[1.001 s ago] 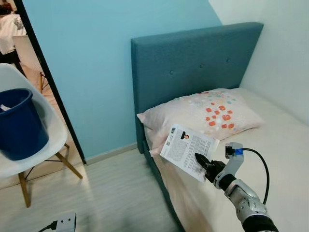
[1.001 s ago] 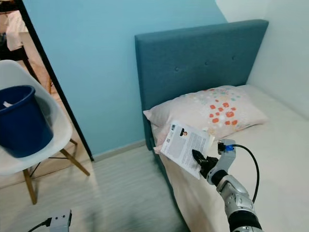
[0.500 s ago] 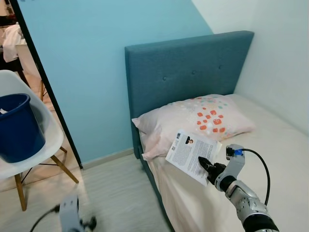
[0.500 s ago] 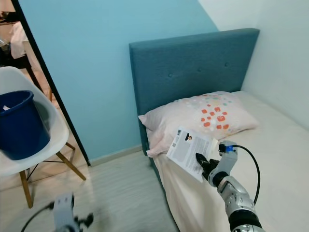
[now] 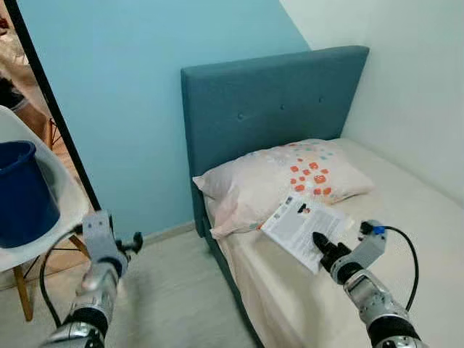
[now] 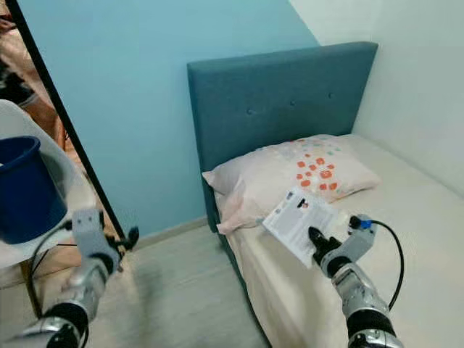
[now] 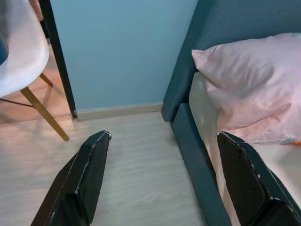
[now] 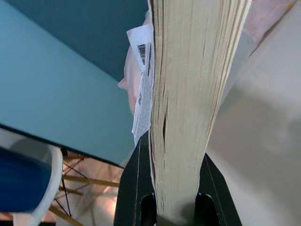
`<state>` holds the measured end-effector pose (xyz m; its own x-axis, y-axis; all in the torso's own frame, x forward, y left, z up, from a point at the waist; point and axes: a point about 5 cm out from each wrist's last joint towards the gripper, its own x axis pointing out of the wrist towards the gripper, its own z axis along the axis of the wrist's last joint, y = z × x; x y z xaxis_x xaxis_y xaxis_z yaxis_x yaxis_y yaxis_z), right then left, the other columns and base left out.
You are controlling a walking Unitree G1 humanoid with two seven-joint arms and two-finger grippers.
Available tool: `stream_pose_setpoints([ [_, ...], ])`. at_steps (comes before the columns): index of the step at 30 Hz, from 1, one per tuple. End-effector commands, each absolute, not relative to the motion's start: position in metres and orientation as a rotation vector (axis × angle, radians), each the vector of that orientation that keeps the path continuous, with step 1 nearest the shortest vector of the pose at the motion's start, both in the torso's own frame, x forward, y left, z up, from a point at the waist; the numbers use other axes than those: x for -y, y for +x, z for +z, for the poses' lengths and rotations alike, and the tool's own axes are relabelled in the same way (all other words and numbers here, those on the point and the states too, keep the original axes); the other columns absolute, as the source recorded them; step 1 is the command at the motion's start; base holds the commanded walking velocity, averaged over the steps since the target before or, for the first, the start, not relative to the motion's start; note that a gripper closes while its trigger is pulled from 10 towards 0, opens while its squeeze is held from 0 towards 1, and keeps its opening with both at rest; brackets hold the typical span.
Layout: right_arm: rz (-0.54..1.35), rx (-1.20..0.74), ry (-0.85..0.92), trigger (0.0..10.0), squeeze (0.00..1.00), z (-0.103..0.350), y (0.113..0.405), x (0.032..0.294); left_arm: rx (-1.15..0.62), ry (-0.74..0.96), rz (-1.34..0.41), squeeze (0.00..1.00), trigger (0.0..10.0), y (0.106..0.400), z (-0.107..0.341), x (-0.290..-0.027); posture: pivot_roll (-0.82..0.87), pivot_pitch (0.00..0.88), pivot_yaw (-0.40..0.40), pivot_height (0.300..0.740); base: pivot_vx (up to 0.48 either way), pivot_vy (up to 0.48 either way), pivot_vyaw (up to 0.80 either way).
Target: Clean up the room
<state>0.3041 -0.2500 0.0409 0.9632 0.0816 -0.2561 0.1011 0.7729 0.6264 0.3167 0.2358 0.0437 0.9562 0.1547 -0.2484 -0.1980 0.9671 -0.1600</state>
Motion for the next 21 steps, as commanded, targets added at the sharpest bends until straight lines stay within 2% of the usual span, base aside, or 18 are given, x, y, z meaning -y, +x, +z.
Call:
stream_pose_setpoints([
  [1, -0.013, -0.261, 0.72, 10.0, 0.0, 0.047, 0.31, 0.25, -0.261, -0.189, 0.196, 0.0, 10.0, 0.309, 0.036, -0.239, -0.07, 0.0, -0.028, 0.665, 0.0, 0.0, 0.0],
  [12, 0.002, -0.256, 0.74, 10.0, 0.0, 0.057, 0.322, 0.247, -0.291, -0.187, 0.197, 0.0, 10.0, 0.298, 0.023, -0.237, -0.07, 0.001, -0.029, 0.64, 0.0, 0.0, 0.0],
  [14, 0.009, -0.243, 0.739, 10.0, 0.0, 0.066, 0.33, 0.247, -0.294, -0.181, 0.2, 0.0, 10.0, 0.294, 0.021, -0.24, -0.06, 0.03, -0.028, 0.625, 0.0, 0.0, 0.0],
  [21, -0.002, -0.208, 0.759, 10.0, 0.0, 0.075, 0.335, 0.251, -0.284, -0.188, 0.213, 0.0, 10.0, 0.291, 0.022, -0.247, -0.06, 0.032, -0.023, 0.595, 0.0, 0.0, 0.0],
])
